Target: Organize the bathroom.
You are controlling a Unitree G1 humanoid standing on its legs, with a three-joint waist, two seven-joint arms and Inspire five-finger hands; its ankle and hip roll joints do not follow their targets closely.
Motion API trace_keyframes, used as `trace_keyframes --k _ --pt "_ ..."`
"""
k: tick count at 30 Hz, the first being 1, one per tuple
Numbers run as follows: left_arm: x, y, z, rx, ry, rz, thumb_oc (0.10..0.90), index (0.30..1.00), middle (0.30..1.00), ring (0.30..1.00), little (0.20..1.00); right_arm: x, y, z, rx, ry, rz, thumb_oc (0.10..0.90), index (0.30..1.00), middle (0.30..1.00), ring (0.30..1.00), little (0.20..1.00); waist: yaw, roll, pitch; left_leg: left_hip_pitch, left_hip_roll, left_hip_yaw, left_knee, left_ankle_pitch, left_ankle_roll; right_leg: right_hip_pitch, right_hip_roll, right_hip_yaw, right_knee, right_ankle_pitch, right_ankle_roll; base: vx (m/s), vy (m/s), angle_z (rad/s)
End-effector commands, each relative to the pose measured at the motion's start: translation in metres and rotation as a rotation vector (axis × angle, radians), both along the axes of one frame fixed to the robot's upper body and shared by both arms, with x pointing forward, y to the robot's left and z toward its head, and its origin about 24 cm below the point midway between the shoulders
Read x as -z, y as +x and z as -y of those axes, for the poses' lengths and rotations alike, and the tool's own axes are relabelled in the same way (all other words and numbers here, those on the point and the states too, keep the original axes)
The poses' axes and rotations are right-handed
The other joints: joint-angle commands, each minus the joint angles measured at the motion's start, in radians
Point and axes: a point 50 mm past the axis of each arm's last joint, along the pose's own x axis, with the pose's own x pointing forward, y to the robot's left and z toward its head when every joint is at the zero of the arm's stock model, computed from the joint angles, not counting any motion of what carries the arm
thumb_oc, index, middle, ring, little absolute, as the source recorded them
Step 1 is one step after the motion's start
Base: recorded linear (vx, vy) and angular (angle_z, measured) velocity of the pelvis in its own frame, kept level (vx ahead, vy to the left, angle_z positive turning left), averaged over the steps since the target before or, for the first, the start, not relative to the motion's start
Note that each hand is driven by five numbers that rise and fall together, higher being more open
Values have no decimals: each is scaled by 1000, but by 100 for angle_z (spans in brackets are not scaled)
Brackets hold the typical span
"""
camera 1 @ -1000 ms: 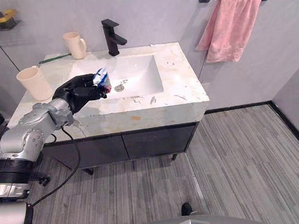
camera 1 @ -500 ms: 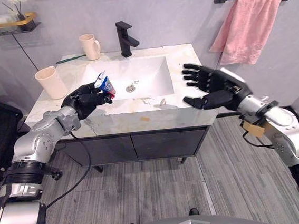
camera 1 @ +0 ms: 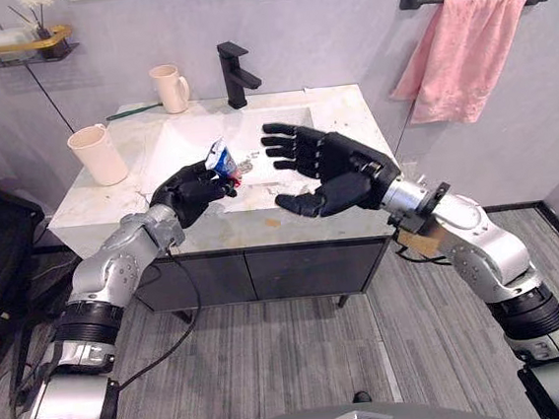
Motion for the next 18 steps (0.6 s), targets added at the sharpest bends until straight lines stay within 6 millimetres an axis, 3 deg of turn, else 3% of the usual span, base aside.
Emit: trace_keyframes --k 1,12,18 --pt "-83 24 12 21 -53 361 400 300 300 300 300 -61 -9 -9 -56 48 342 800 900 900 900 900 7 15 -53 24 26 15 3 -32 8 78 -50 -8 9 -133 56 0 0 0" --pt "-71 16 22 38 -83 346 400 300 300 300 300 -72 -20 -13 41 -77 615 800 900 900 900 900 11 20 -46 20 24 9 5 -32 10 77 -51 -12 7 -133 55 0 0 0" --pt "-66 10 31 68 -102 336 400 300 300 300 300 -74 -24 -21 43 -45 649 800 900 900 900 900 22 27 -41 19 19 -1 4 -35 14 80 -56 -16 7 -134 55 1 6 0"
